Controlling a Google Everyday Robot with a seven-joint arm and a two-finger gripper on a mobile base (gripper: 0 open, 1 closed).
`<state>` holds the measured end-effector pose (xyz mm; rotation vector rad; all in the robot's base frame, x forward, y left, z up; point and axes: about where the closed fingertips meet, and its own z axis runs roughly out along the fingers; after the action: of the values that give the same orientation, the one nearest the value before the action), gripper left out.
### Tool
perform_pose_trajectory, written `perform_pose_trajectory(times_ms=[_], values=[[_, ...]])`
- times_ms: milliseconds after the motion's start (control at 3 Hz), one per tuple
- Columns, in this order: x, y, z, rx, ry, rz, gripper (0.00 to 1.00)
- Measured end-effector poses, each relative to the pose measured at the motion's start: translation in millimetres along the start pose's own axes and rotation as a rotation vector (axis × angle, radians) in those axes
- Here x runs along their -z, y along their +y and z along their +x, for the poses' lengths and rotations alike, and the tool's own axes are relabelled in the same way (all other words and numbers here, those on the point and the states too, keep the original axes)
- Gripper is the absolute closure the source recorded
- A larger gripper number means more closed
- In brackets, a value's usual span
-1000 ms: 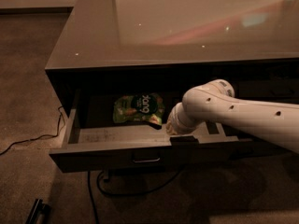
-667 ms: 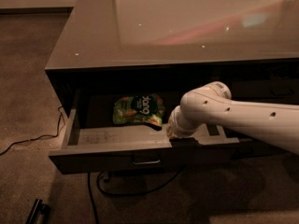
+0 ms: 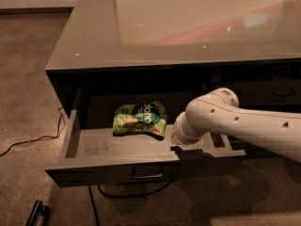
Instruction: Open top drawer
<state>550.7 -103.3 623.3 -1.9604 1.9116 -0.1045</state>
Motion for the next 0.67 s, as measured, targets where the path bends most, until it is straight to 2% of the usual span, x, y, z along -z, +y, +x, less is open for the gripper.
perform_pose_trajectory(times_ms=[333, 667], values=[[9.0, 26.4, 11.2, -0.031, 0.021, -0.008, 1.00], [10.9, 28.7, 12.6, -0.038, 0.026, -0.010, 1.00]])
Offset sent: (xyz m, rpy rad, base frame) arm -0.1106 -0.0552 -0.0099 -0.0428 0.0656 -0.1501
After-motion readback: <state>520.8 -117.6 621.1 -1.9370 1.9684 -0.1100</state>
